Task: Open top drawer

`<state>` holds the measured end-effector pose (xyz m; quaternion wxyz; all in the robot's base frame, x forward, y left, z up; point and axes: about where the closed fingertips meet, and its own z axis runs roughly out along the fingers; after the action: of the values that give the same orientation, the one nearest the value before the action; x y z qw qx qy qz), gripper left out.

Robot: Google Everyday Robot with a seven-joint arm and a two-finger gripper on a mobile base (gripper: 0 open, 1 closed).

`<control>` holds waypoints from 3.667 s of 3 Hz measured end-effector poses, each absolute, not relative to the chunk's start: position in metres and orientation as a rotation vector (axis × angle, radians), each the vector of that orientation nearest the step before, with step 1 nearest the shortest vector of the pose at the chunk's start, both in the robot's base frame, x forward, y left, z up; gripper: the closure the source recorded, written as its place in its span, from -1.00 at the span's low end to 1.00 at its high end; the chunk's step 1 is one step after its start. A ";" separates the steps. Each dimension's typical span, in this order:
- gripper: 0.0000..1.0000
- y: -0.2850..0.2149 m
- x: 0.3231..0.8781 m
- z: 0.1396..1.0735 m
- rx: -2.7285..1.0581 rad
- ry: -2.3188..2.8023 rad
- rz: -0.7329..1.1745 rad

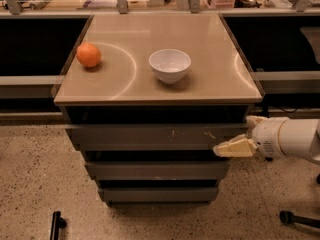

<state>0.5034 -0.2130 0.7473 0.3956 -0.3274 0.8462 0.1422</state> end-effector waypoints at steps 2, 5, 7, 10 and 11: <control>0.31 -0.213 0.503 0.747 -0.830 2.145 0.361; 1.00 -0.220 0.547 0.730 -0.750 2.038 0.372; 1.00 -0.230 0.588 0.711 -0.642 1.971 0.356; 1.00 -0.231 0.636 0.691 -0.566 1.967 0.297; 1.00 -0.230 0.630 0.679 -0.580 2.041 0.312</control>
Offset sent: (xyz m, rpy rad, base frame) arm 0.0000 0.0000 0.0000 0.0000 0.0000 0.0000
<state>0.6302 -0.2296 0.6790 0.4782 -0.2376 0.8358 0.1277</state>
